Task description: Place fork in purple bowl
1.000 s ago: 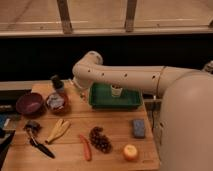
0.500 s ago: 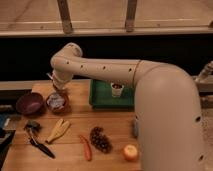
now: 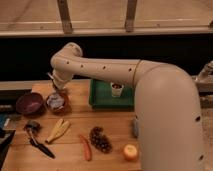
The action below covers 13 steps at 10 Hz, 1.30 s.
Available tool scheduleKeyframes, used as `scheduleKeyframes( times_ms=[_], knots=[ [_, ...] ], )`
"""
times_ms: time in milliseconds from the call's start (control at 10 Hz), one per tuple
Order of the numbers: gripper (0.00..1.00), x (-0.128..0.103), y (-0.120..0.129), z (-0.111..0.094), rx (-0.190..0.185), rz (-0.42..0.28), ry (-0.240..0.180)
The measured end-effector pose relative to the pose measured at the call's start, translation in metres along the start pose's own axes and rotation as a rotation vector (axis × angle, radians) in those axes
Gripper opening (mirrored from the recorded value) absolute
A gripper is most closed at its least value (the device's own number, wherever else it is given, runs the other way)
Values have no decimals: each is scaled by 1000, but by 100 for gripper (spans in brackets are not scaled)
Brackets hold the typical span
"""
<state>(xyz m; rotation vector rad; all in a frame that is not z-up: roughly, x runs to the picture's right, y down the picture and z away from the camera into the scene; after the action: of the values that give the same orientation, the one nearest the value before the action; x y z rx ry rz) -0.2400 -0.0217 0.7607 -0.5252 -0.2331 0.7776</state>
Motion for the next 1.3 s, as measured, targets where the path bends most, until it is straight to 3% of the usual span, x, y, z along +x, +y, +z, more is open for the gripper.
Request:
scheduleKeyframes(
  times_ms=[300, 500, 900, 1300],
  knots=[
    [0, -3, 1, 1, 7, -25, -3],
    [0, -19, 16, 11, -9, -79, -3],
    [0, -78, 60, 57, -69, -218, 4],
    [0, -113, 97, 99, -155, -329, 23]
  ],
)
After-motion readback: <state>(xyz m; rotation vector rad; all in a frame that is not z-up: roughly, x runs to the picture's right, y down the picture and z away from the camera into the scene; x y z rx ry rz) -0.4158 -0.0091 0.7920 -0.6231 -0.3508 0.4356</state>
